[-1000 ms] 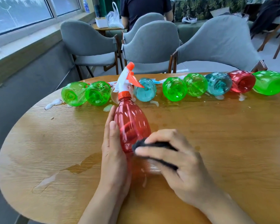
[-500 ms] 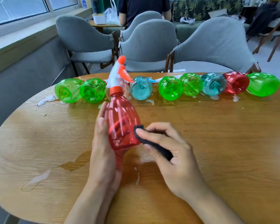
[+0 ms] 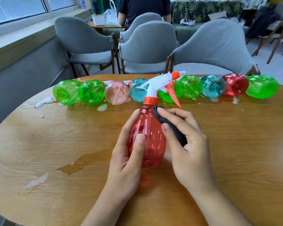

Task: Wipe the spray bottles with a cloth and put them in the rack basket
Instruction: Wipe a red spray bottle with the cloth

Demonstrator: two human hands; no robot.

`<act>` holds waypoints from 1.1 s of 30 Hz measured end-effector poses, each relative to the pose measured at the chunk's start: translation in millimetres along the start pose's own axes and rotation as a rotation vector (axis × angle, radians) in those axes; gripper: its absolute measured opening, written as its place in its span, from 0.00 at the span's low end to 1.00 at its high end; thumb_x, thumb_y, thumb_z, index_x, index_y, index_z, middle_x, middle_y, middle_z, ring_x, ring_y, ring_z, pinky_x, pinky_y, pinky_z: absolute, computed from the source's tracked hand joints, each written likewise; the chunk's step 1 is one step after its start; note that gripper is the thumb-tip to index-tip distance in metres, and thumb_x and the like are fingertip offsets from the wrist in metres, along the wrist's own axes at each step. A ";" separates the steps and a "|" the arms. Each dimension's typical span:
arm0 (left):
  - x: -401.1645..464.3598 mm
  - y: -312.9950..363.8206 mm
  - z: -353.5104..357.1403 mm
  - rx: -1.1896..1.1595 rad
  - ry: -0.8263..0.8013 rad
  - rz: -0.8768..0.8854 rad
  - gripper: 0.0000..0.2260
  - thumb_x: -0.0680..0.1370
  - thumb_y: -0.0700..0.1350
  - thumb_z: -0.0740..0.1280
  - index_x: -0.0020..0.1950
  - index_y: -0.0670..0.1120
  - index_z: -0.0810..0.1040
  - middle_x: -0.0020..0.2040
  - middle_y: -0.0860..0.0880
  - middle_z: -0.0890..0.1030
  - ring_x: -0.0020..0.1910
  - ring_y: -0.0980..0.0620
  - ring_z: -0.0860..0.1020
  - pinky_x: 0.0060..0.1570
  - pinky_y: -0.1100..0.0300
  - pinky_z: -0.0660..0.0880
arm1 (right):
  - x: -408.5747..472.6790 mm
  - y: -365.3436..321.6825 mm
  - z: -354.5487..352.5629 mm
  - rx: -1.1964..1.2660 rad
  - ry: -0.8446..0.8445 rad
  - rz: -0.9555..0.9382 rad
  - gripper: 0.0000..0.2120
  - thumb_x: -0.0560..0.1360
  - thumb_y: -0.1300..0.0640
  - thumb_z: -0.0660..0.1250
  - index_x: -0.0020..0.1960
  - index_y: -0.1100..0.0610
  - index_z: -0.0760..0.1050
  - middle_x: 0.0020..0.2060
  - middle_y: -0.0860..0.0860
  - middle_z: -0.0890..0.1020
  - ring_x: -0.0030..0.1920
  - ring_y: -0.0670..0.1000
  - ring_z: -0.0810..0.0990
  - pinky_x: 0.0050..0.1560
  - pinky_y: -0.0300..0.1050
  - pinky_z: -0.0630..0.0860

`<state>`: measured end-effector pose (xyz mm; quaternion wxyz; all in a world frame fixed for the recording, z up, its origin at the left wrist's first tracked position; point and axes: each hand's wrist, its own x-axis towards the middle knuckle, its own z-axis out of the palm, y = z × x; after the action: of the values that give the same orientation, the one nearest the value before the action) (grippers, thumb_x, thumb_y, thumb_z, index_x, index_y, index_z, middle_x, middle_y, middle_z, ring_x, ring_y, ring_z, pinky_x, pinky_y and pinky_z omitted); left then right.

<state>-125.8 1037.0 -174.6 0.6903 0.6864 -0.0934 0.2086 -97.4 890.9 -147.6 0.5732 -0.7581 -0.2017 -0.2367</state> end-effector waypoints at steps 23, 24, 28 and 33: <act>-0.9 10.8 -13.4 -0.092 0.099 -0.105 0.29 0.79 0.49 0.71 0.80 0.55 0.70 0.69 0.58 0.81 0.67 0.55 0.81 0.65 0.57 0.80 | -26.4 -3.0 3.4 -0.028 -0.080 0.029 0.16 0.81 0.62 0.69 0.67 0.52 0.82 0.60 0.46 0.81 0.64 0.50 0.80 0.64 0.36 0.73; -4.4 11.0 -14.9 -0.072 0.097 -0.095 0.29 0.79 0.48 0.72 0.80 0.54 0.70 0.70 0.58 0.80 0.68 0.55 0.81 0.65 0.59 0.79 | -24.5 -5.7 -0.5 -0.046 -0.092 0.024 0.16 0.81 0.62 0.70 0.67 0.52 0.82 0.60 0.46 0.81 0.64 0.50 0.80 0.64 0.37 0.74; -17.5 11.0 -19.9 0.017 0.073 -0.058 0.30 0.78 0.48 0.74 0.80 0.54 0.70 0.72 0.60 0.79 0.70 0.59 0.78 0.66 0.66 0.75 | -0.2 -23.2 -15.2 -0.210 -0.028 -0.119 0.12 0.79 0.62 0.72 0.62 0.56 0.83 0.58 0.49 0.81 0.62 0.49 0.80 0.64 0.38 0.73; -22.1 10.6 -20.0 0.043 0.040 -0.043 0.31 0.78 0.49 0.74 0.80 0.57 0.71 0.73 0.59 0.78 0.72 0.57 0.78 0.68 0.66 0.74 | 48.5 -35.2 -8.9 -0.473 0.044 -0.328 0.11 0.80 0.60 0.73 0.62 0.59 0.85 0.55 0.54 0.80 0.57 0.53 0.79 0.62 0.42 0.75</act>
<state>-153.2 1052.8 -174.9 0.6814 0.6987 -0.0603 0.2096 -79.7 893.2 -89.7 0.3388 -0.8228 -0.2483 -0.3830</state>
